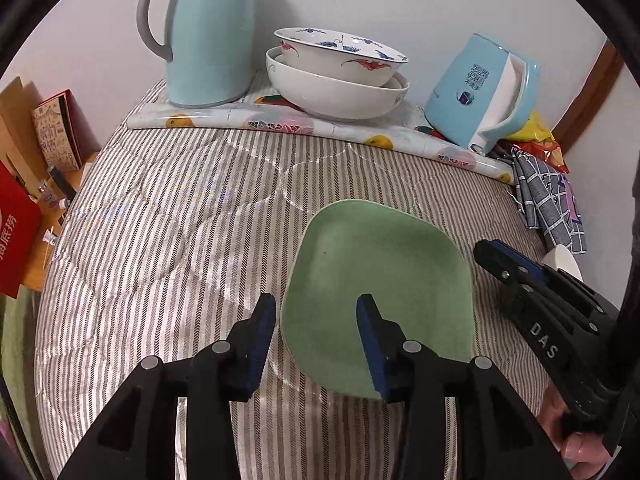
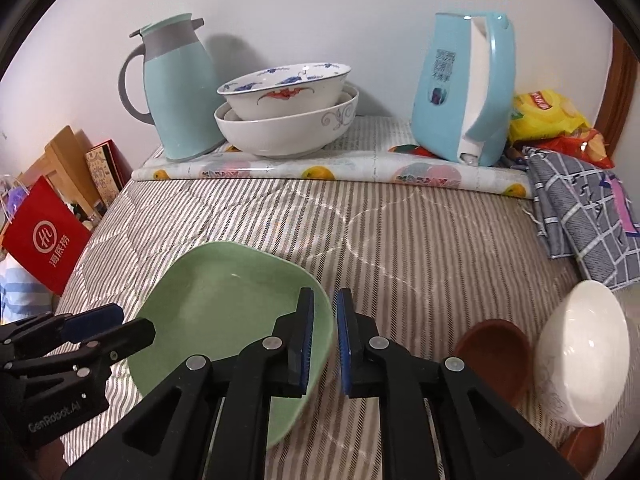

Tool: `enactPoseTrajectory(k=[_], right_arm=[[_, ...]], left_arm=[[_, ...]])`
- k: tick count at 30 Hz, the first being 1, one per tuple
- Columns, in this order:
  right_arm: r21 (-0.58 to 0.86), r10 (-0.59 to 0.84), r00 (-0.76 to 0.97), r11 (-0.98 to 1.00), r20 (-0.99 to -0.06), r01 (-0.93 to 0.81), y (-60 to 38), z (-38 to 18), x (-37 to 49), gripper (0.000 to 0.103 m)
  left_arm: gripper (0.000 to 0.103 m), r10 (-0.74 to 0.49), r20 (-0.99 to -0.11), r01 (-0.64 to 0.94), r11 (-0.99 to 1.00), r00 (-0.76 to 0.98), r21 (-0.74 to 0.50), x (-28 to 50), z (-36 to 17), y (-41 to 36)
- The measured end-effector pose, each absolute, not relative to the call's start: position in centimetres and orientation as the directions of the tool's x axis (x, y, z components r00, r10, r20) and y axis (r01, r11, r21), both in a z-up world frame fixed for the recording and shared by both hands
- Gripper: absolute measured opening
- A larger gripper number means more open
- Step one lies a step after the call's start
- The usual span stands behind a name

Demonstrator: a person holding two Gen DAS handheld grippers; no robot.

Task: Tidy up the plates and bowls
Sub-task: 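Move the right gripper toward the larger brown clay bowl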

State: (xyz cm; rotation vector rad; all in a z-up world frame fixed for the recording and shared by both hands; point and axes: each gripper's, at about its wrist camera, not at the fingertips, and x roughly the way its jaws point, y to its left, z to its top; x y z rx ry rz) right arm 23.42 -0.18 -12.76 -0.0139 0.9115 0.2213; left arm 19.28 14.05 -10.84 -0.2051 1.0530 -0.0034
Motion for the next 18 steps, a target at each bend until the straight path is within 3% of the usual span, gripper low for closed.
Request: enactPoseTrajectory(k=[3, 8, 18], right_arm=[[0.080, 0.174, 0.603, 0.980, -0.779, -0.180, -1.0, -12.0, 22.4, 0.016], [0.070, 0.144, 0.635, 0.988, -0.759, -0.140, -3.4, -10.6, 20.0, 0.035], [0.065, 0.048, 0.661, 0.998, -0.749, 0.002, -10.8, -8.3, 14.8, 0.052]], left_arm=[[0.040, -0.100, -0.857, -0.087, 0.982, 0.505, -0.166, 18.6, -10.2, 13.6], [0.040, -0.102, -0.847, -0.069, 0.984, 0.523, -0.161, 17.6, -8.9, 12.5], [0.040, -0.135, -0.823, 0.005, 0.987, 0.552, -0.158, 15.5, -6.5, 7.5]])
